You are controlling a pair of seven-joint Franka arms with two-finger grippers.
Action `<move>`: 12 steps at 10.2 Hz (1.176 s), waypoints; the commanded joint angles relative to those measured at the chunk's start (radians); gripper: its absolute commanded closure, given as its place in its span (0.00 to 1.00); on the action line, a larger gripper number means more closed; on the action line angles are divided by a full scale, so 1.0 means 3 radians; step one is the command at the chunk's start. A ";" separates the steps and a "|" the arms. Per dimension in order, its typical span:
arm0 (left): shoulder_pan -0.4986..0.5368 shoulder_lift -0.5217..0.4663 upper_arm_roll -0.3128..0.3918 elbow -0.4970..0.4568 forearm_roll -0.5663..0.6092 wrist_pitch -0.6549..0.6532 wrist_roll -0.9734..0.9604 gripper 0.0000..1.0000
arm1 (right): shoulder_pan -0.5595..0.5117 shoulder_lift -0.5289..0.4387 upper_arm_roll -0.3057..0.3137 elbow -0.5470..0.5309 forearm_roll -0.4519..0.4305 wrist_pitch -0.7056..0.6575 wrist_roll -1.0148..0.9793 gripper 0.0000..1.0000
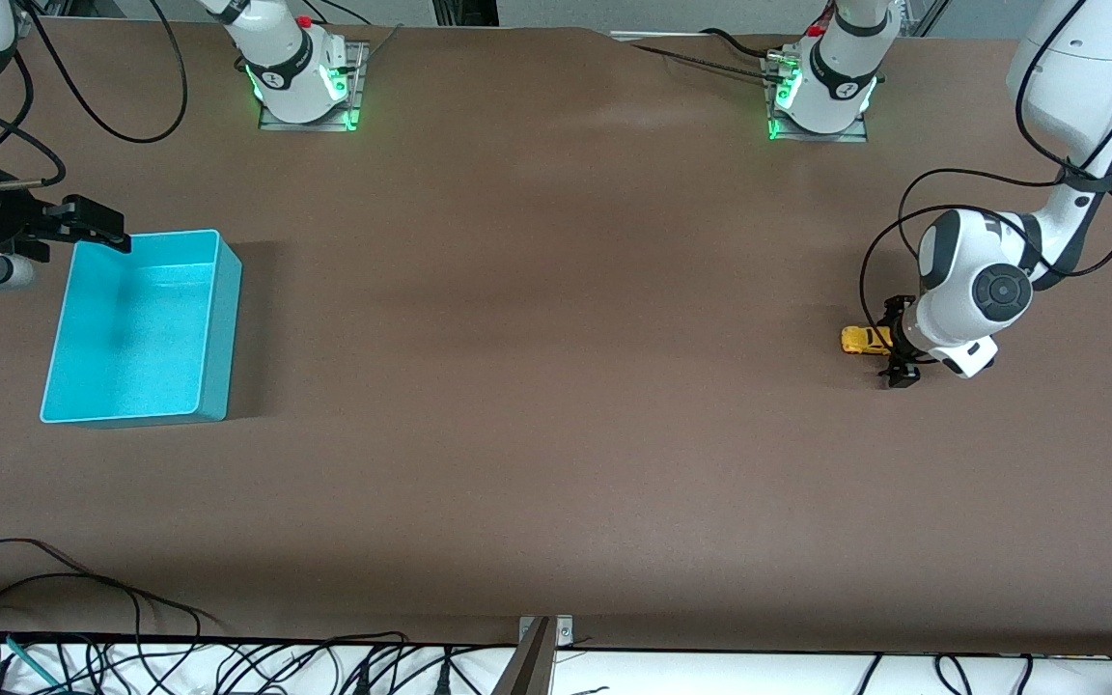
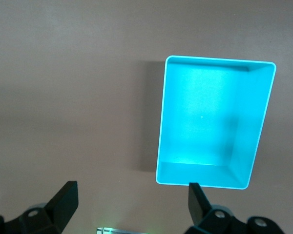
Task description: Wind up and store yellow beetle car
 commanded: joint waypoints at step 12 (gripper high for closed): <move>0.0090 -0.0764 -0.0261 0.0096 -0.0627 -0.0564 0.2046 0.00 | 0.0088 0.0099 0.0031 0.0019 0.0043 -0.0017 -0.0297 0.00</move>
